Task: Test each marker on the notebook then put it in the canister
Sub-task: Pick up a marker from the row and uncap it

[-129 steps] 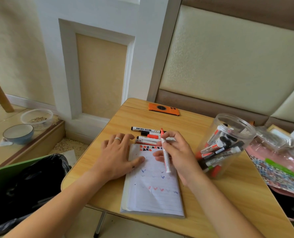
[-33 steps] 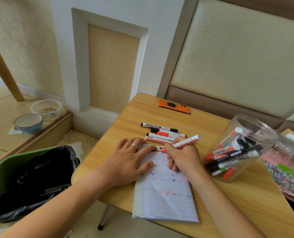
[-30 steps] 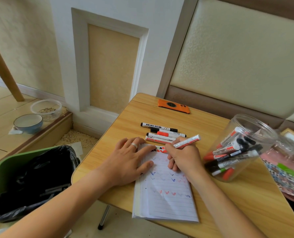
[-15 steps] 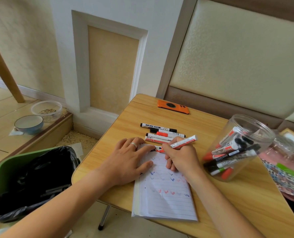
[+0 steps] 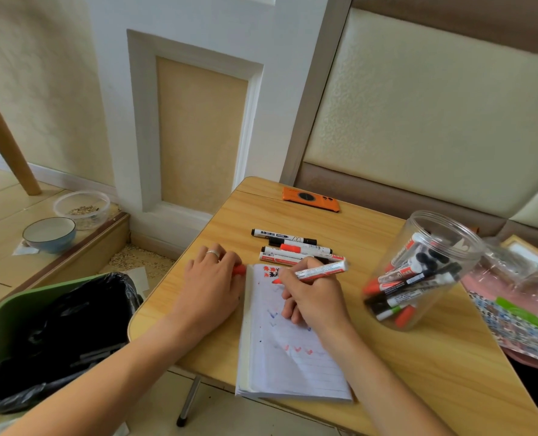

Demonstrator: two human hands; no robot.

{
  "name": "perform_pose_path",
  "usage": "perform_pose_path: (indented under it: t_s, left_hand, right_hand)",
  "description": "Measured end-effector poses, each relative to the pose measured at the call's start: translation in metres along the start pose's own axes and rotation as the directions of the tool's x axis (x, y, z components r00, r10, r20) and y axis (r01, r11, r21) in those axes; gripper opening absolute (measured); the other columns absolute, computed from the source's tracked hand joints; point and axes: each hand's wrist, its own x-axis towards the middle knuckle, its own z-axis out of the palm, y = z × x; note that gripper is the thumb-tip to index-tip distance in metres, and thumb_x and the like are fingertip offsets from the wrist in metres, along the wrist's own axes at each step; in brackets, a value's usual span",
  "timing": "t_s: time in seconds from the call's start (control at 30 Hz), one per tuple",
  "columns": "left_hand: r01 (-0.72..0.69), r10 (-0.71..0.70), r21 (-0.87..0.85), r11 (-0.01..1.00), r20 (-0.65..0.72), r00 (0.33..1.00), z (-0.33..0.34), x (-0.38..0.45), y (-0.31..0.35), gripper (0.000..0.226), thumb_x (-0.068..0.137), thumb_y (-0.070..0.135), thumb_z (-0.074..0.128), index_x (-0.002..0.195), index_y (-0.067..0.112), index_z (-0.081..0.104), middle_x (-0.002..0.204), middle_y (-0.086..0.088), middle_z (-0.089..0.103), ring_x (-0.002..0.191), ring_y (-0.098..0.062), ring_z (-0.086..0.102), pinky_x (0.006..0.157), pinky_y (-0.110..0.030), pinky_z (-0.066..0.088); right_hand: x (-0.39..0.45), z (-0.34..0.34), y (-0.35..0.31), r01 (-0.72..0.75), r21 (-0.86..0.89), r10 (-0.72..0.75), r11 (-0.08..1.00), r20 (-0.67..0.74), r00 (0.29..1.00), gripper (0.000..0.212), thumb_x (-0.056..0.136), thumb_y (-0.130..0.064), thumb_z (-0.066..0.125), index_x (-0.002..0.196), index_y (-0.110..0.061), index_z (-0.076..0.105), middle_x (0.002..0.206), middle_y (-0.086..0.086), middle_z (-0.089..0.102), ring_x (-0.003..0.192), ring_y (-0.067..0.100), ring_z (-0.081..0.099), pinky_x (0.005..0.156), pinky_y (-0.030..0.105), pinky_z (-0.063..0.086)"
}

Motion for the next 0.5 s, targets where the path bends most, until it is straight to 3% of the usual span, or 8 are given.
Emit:
perform_pose_path:
  t_s: [0.17, 0.27, 0.5]
  left_hand:
    - [-0.005, -0.01, -0.14, 0.99, -0.103, 0.995, -0.005, -0.001, 0.004, 0.014, 0.098, 0.021, 0.059, 0.111, 0.023, 0.064, 0.108, 0.004, 0.056, 0.101, -0.016, 0.048, 0.084, -0.035, 0.048]
    - [-0.092, 0.073, -0.173, 0.981, -0.111, 0.991, -0.008, -0.002, 0.007, 0.015, 0.098, 0.023, 0.06, 0.112, 0.028, 0.06, 0.11, 0.01, 0.054, 0.1, -0.01, 0.046, 0.084, -0.029, 0.049]
    - [-0.296, 0.277, -0.203, 0.933, -0.114, 0.954, -0.01, -0.005, 0.017, 0.017, 0.094, 0.02, 0.063, 0.109, 0.025, 0.064, 0.104, 0.011, 0.057, 0.095, -0.011, 0.048, 0.078, -0.032, 0.049]
  right_hand:
    - [-0.005, 0.003, 0.002, 0.087, 0.007, -0.087, 0.996, 0.051, 0.995, 0.019, 0.097, -0.019, 0.071, 0.089, -0.009, 0.057, 0.067, 0.006, 0.065, 0.046, 0.021, 0.058, 0.039, 0.024, 0.035]
    - [-0.007, 0.001, 0.0, 0.15, 0.066, -0.156, 0.986, 0.089, 0.984, 0.017, 0.096, -0.018, 0.073, 0.092, -0.008, 0.06, 0.071, 0.007, 0.066, 0.046, 0.02, 0.056, 0.039, 0.023, 0.034]
    - [-0.01, -0.004, -0.002, 0.19, 0.15, -0.209, 0.97, 0.127, 0.97, 0.01, 0.096, -0.017, 0.074, 0.097, -0.013, 0.065, 0.075, 0.006, 0.068, 0.049, 0.019, 0.057, 0.039, 0.024, 0.036]
